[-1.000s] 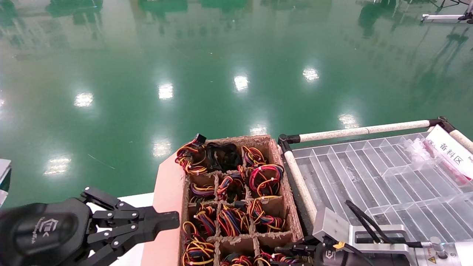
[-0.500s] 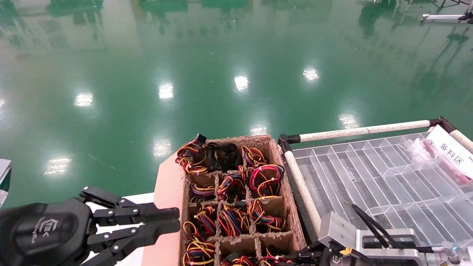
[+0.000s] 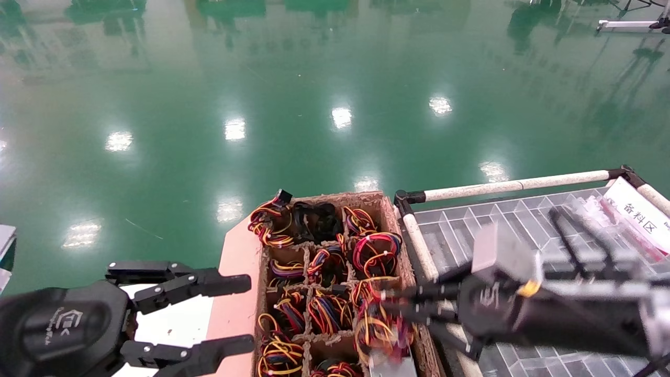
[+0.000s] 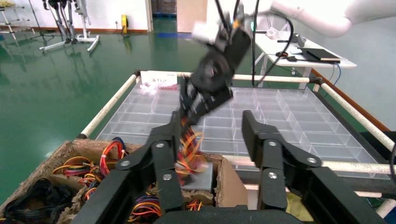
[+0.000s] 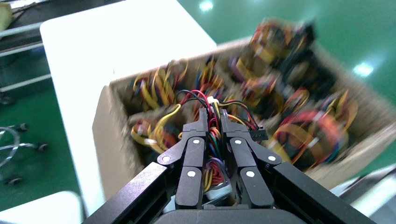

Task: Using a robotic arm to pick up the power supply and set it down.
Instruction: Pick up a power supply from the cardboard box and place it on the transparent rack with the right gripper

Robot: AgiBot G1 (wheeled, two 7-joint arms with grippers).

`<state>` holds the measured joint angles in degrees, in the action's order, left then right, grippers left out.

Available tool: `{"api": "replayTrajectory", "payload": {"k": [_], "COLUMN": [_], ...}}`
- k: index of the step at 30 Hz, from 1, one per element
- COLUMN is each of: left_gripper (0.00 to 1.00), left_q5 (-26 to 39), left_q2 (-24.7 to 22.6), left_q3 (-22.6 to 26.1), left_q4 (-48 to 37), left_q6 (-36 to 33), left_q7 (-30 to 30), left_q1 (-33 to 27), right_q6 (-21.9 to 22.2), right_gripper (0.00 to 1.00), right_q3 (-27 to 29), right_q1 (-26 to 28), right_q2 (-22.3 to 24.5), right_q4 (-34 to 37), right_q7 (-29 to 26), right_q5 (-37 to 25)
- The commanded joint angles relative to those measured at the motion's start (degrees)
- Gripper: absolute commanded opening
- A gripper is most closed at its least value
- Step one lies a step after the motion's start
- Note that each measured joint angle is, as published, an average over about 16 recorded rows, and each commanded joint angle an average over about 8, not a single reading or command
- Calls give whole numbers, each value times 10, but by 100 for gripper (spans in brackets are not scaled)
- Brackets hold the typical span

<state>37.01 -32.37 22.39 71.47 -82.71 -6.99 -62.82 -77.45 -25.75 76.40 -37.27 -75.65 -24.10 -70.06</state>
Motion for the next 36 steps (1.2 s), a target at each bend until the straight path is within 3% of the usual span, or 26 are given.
{"api": "replayTrajectory", "payload": {"k": [1,7,14,25,30,36], "left_gripper": [100,100,100,100,100,100], "left_q5": [0,0,0,0,0,0], "left_q2": [0,0,0,0,0,0], "left_q3": [0,0,0,0,0,0], "left_q4": [0,0,0,0,0,0], "left_q6": [0,0,0,0,0,0], "left_q7": [0,0,0,0,0,0], "left_q1": [0,0,0,0,0,0], "right_q6": [-8,-34,-73,-118,-114,-97], "right_gripper": [0,0,0,0,0,0], "right_q3": [8,24,24,-23,-65,-98], "right_q1": [22,107,221,371,415,427], "right_q2": [0,-11,-37,-78,-102,-134], "right_q4": [1,41,138,335,407,480], "right_q7": [6,35,88,212,286,386], "right_q5": [9,14,-7,-105,-173,-224]}}
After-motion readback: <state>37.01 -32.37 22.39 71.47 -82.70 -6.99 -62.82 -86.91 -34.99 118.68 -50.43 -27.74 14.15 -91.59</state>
